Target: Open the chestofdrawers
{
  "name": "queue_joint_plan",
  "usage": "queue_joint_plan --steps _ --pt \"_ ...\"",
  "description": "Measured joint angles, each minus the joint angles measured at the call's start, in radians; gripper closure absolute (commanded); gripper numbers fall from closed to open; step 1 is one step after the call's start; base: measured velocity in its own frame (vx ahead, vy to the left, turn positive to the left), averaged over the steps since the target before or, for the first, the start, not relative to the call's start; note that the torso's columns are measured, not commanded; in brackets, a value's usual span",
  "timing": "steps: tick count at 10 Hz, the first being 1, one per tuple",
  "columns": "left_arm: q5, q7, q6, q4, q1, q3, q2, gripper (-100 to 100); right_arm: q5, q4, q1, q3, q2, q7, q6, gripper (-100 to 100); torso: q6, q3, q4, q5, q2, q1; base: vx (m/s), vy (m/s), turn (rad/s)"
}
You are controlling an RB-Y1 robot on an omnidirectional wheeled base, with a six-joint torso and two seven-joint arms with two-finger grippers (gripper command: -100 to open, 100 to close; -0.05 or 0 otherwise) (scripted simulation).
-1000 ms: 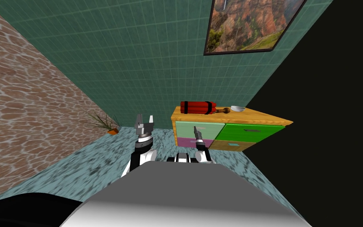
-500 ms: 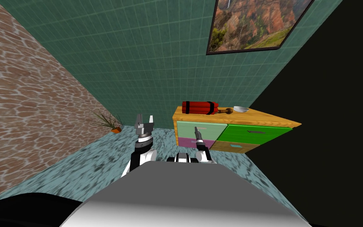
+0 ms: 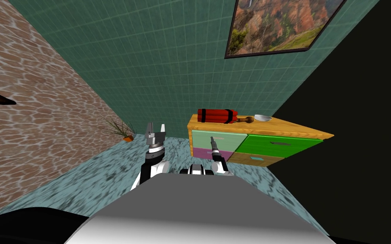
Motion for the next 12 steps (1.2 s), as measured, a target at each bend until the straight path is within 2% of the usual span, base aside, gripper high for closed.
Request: queue_joint_plan --steps 7,10,12 --pt "0.000 0.000 0.000 0.000 0.000 0.000 0.000 0 -0.125 0.097 -0.056 0.047 -0.054 -0.181 -0.009 -100 0.000 0.000 0.000 0.000 0.000 0.000 -0.004 0.016 0.050" --pt "0.000 0.000 0.000 0.000 0.000 0.000 0.000 0 -0.166 0.133 -0.078 0.063 -0.074 -0.239 -0.012 -100 0.000 0.000 0.000 0.000 0.000 -0.001 -0.001 0.008 0.019" --pt "0.000 0.000 0.000 0.000 0.000 0.000 0.000 0 -0.175 0.127 -0.087 0.053 -0.076 -0.234 0.003 -100 0.000 -0.001 0.000 0.000 -0.003 0.000 0.043 0.001 -0.012"
